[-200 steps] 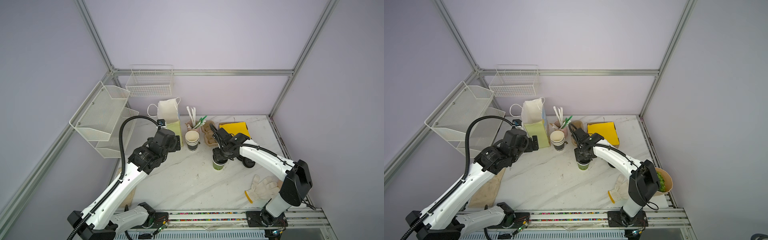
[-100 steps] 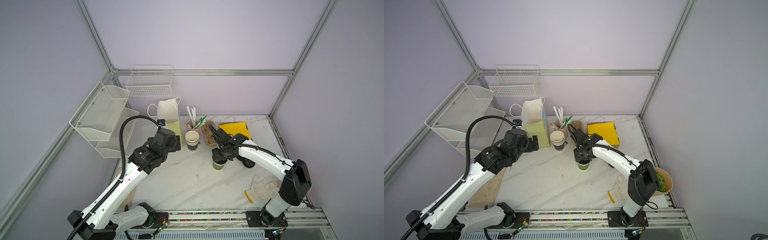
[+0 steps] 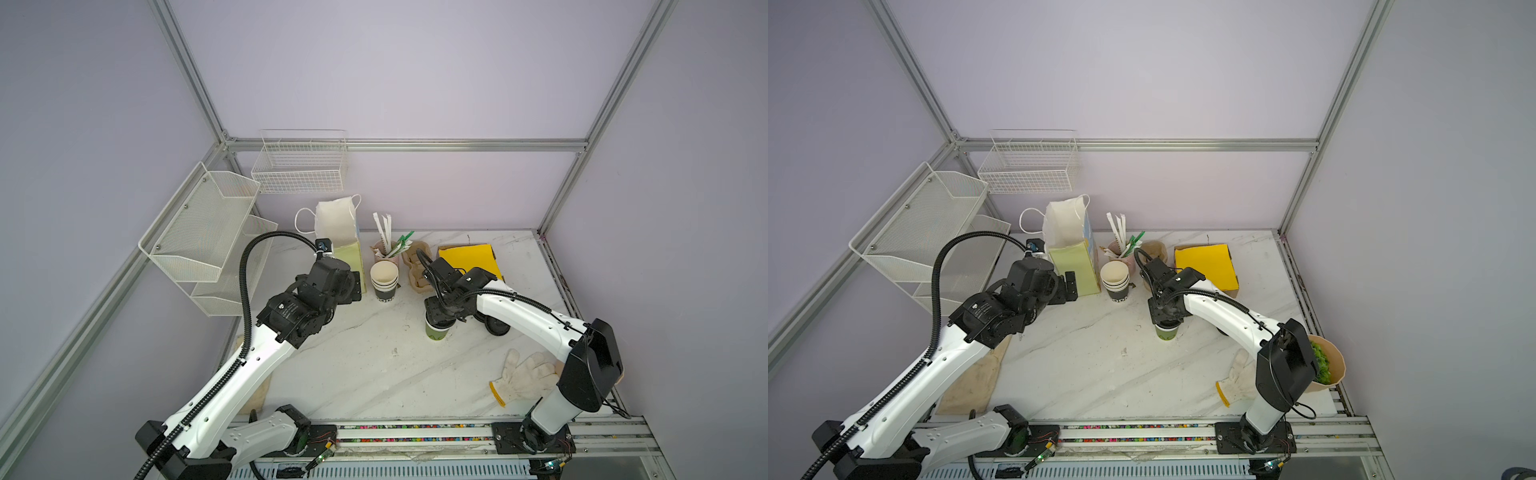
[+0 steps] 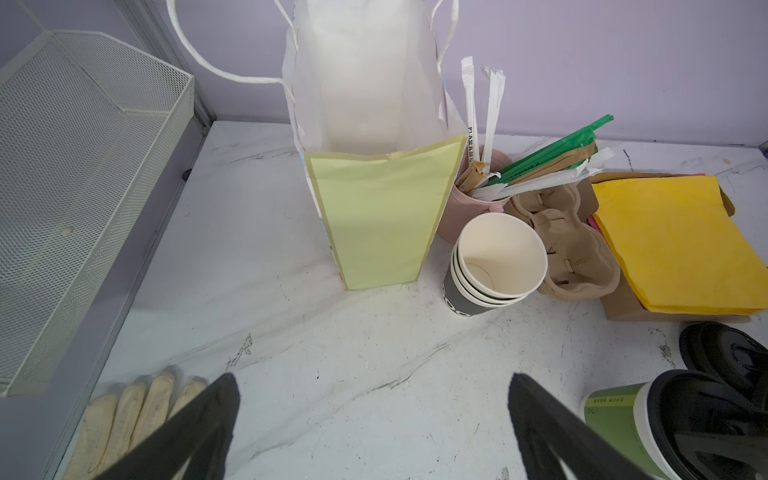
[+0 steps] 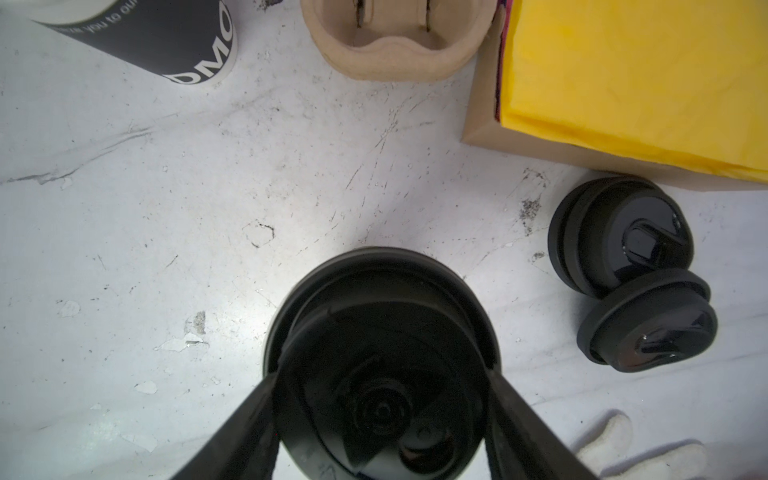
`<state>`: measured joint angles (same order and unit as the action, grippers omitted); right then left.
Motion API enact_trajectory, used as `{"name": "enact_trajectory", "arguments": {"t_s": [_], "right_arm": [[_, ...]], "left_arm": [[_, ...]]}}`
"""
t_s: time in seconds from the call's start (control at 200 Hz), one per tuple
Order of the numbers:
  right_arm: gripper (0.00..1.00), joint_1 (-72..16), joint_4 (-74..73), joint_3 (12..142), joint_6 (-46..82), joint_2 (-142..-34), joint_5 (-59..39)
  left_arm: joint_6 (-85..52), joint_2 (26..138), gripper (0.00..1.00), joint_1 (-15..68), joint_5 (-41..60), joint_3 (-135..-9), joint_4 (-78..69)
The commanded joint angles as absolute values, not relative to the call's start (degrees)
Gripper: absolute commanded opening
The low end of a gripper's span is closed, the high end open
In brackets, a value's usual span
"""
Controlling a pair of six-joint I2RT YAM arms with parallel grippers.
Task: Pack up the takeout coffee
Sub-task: 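Press the black lid down onto the green cup with the right gripper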
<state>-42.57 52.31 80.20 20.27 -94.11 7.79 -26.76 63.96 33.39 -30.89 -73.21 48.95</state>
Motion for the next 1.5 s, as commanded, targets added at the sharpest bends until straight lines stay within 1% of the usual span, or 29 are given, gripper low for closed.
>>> {"name": "enact_trajectory", "arguments": {"t_s": [0.0,0.455,0.79,1.12,1.28,1.495], "right_arm": [[0.64,-43.0,54.0,78.8,21.1,-93.4,8.7],[0.64,-43.2,53.3,78.6,21.9,-92.1,6.7],[0.64,-43.7,54.1,80.0,22.5,-91.8,8.9],[0.64,-44.0,52.2,77.0,22.3,-92.5,7.9],[0.64,-44.0,52.3,76.4,22.3,-92.7,9.3],[0.65,-44.0,51.7,75.1,22.8,-93.3,7.2]], "left_arm": [[-25.8,64.0,1.0,33.0,-31.2,-71.5,47.4],[-25.7,63.9,1.0,33.0,-31.3,-71.5,47.4],[-25.6,64.0,1.0,33.0,-31.1,-71.5,47.4],[-25.5,64.1,1.0,33.0,-31.2,-71.5,47.4],[-25.5,64.1,1.0,33.0,-31.2,-71.5,47.4],[-25.4,64.2,1.0,33.0,-31.0,-71.5,47.4]]}}
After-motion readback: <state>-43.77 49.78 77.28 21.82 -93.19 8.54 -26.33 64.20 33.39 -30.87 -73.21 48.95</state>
